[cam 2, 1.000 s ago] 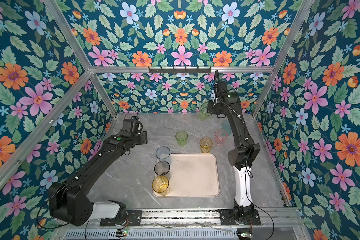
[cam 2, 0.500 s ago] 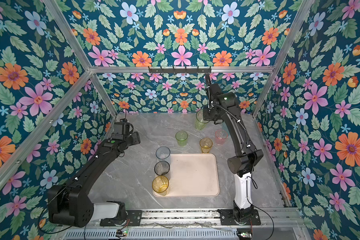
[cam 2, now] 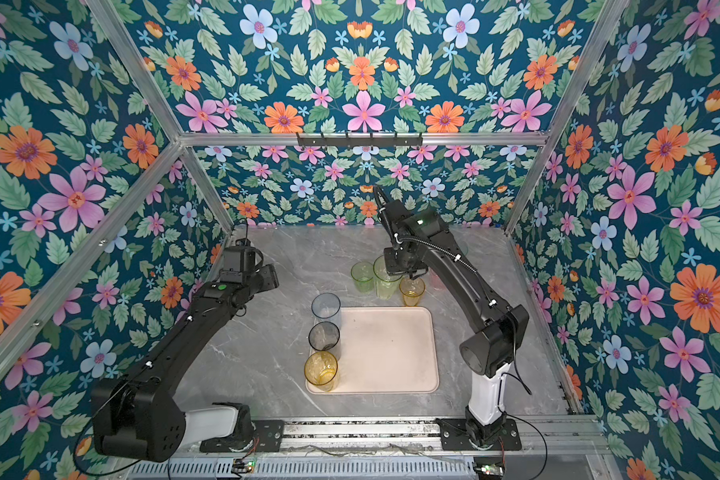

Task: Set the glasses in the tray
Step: 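Carry the green glass over the tray and lower it beside the blue glass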

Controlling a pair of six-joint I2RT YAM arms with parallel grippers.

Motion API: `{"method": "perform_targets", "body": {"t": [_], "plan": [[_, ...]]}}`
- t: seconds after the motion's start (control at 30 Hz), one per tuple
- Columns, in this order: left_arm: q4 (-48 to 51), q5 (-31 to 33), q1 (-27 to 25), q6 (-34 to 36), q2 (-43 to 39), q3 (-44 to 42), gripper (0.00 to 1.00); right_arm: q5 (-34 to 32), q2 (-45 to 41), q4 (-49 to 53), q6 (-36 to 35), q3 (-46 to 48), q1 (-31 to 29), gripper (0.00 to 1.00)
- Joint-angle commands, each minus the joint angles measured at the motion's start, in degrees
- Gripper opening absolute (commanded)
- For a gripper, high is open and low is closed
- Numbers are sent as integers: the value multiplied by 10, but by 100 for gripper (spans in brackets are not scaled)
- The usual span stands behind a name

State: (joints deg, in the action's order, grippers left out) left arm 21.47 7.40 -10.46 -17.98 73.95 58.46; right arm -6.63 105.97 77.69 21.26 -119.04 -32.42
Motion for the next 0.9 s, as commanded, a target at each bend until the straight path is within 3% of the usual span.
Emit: {"method": "perform_targets", "body": {"t": [0.0,0.43,0.87], "plan": [[-7,-1,1,-4,-2,-1,71,-16,-15,-29,35,27,-17,0],[-4,21,1,5,-15,-2,71,-55,-36,-65,103,116,-76,0],[-7,13,1,3,-12,-3,71,-53,-62,-144,144,221,-91,0]]}}
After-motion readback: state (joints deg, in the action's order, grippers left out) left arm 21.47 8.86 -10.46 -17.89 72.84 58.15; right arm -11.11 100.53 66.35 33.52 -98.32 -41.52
